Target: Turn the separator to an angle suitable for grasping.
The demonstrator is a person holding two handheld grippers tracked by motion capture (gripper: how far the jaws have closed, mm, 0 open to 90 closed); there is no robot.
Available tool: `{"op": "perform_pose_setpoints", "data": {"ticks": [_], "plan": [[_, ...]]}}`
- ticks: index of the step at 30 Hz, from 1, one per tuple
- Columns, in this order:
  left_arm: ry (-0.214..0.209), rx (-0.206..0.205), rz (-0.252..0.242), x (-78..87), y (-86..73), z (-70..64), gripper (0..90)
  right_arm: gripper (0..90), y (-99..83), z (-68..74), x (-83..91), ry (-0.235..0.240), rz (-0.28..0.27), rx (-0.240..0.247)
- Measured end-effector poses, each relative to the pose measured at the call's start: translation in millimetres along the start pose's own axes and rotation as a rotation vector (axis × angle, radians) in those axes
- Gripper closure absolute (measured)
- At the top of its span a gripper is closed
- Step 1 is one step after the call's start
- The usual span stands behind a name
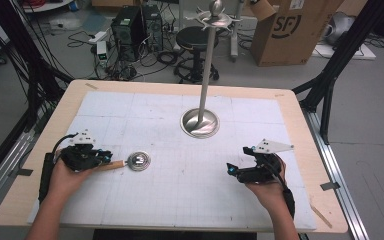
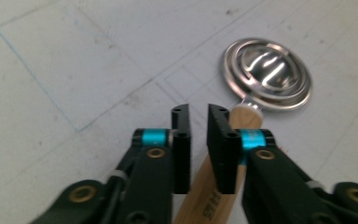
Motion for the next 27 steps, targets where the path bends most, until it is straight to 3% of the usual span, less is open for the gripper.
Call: {"op": "perform_pose_setpoints", "data": {"ticks": [1,2,4,8,10,12,17,21,25,27], "plan": [[0.0,0.0,0.0,0.0,0.0,0.0,70.5,11.8,-0.1,0.0,-0.1,0.0,0.001,0.002],[-0.016,-0.002,-0.021,1.8,3.9,-2.3,70.5,11.8,-0.1,0.0,-0.1,0.0,0.001,0.002],[-0.057,-0.026,-0.07,6.2,14.9,-9.4,62.2,11.8,0.3,0.2,0.1,0.003,-0.003,0.002],[-0.08,-0.062,-0.09,9.5,25.1,-15.9,53.7,11.8,0.1,0.4,0.4,0.002,-0.002,0.001],[-0.105,-0.076,-0.119,11.6,33.6,-22.3,52.4,11.8,0.2,0.3,0.5,0.001,-0.003,0.003],[-0.102,-0.098,-0.148,14.4,42.0,-26.6,45.5,11.8,-0.1,0.4,0.5,0.004,-0.002,0.002],[-0.148,-0.123,-0.169,19.0,43.9,-32.8,41.7,11.8,-1.0,-0.5,0.2,0.004,-0.001,0.004],[-0.171,-0.119,-0.172,21.3,43.2,-32.4,37.0,11.8,-2.0,-0.3,-1.1,0.004,0.004,0.007],[-0.135,-0.103,-0.152,18.6,40.9,-27.1,29.0,11.8,-2.3,0.1,-1.5,0.005,0.007,0.007],[-0.139,-0.102,-0.148,17.6,40.8,-27.6,27.9,11.8,-2.2,-0.1,-1.7,0.006,0.006,0.008]]}}
Point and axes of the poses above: each handheld gripper's, and its own axes: x roughly backward along the jaws, y roughly out of its top, z roughly to its left, the point moved 10 cm from there along -x, roughly forward along the jaws, and after that the axes turned 2 degrees about z, right-handed, at the moved point
